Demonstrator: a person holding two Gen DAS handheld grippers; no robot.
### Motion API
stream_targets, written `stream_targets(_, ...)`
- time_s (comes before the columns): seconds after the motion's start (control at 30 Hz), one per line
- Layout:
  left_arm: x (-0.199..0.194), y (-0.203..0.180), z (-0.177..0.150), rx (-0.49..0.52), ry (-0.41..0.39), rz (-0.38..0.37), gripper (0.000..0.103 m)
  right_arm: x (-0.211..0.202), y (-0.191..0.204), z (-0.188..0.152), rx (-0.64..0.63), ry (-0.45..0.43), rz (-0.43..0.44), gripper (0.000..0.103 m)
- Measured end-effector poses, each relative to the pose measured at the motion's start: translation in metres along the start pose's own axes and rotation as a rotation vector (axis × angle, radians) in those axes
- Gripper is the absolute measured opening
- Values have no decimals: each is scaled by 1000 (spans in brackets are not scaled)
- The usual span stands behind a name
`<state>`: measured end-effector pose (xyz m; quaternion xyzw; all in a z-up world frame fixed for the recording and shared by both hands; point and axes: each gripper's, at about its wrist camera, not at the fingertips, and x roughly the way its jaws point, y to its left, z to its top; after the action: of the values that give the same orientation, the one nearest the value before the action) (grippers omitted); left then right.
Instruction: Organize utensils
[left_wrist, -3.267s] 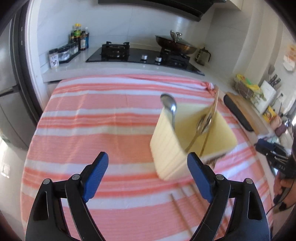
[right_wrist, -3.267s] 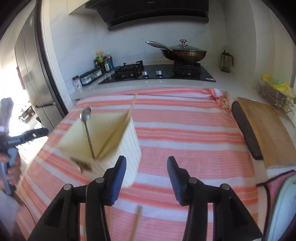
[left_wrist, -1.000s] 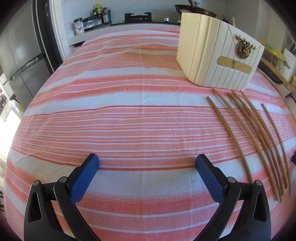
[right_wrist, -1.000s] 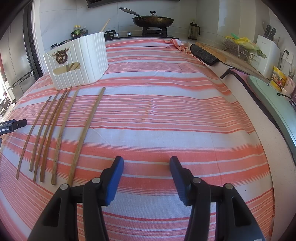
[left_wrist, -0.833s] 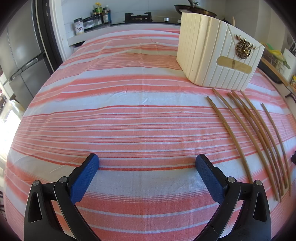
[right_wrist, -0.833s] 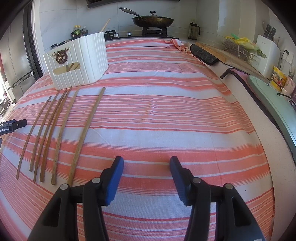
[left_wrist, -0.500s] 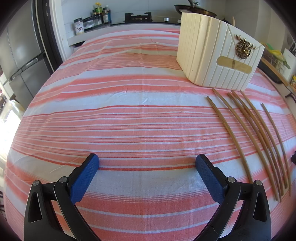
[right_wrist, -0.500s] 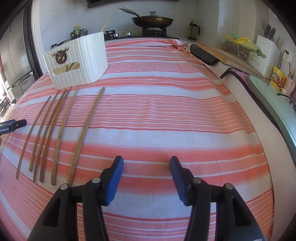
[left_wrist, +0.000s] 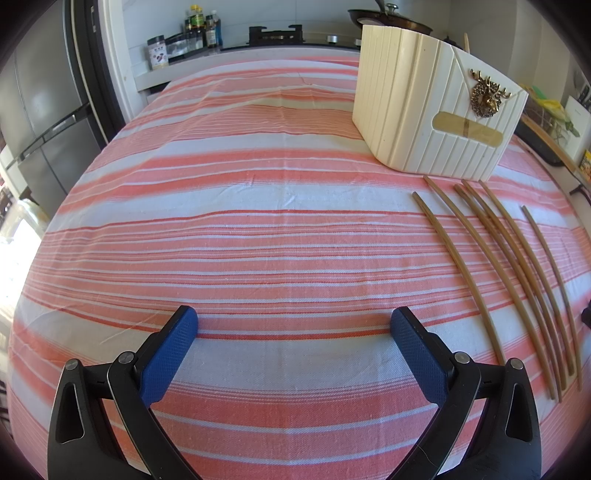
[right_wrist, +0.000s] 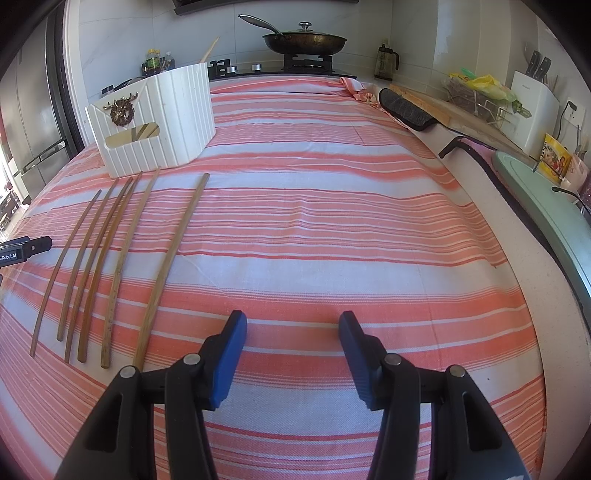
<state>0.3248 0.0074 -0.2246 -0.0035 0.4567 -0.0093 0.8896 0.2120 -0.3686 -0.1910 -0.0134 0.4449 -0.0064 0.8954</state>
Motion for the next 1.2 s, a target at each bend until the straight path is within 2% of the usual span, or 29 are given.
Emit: stream_targets(1.2, 0, 0, 0, 0, 0, 0, 103, 0, 2, 0, 4, 1, 0, 54)
